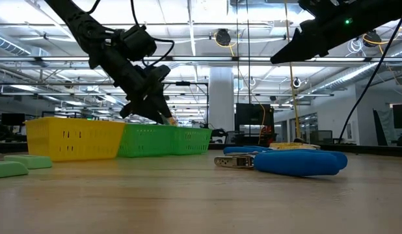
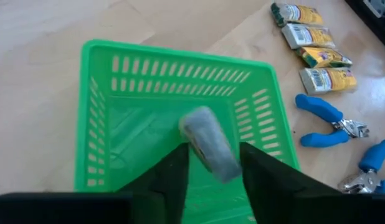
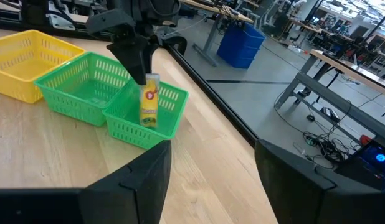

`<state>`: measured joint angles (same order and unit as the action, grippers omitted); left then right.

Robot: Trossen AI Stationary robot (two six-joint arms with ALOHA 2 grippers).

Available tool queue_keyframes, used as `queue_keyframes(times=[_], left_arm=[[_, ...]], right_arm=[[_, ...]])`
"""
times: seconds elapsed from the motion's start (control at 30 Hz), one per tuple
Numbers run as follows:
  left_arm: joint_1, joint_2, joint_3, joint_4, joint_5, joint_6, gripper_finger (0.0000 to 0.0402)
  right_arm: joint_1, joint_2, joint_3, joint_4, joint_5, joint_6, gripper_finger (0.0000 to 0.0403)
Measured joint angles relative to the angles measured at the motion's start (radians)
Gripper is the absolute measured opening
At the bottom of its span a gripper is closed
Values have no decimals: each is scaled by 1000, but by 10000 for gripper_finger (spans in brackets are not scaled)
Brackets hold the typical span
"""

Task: Pick & Place School Supplies
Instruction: Put the crayon box into the top green bin

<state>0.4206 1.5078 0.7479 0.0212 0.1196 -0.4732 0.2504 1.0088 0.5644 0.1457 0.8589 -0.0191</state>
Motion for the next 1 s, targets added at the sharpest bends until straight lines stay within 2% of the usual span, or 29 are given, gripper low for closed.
queue_keyframes(times=[0.2,0.4,0.6,1.0], left_arm=[[1,0,5,-4,-61,30,230],[14,-1,45,-25,-68,45,268],[18,-1,83,-29,-69,83,274],[1,-1,162,0,-70,112,256]], right_arm=[[0,0,0,0,0,0,222],[0,0,0,0,0,0,222],[0,0,0,0,0,0,222],[0,0,0,-1,0,10,222]])
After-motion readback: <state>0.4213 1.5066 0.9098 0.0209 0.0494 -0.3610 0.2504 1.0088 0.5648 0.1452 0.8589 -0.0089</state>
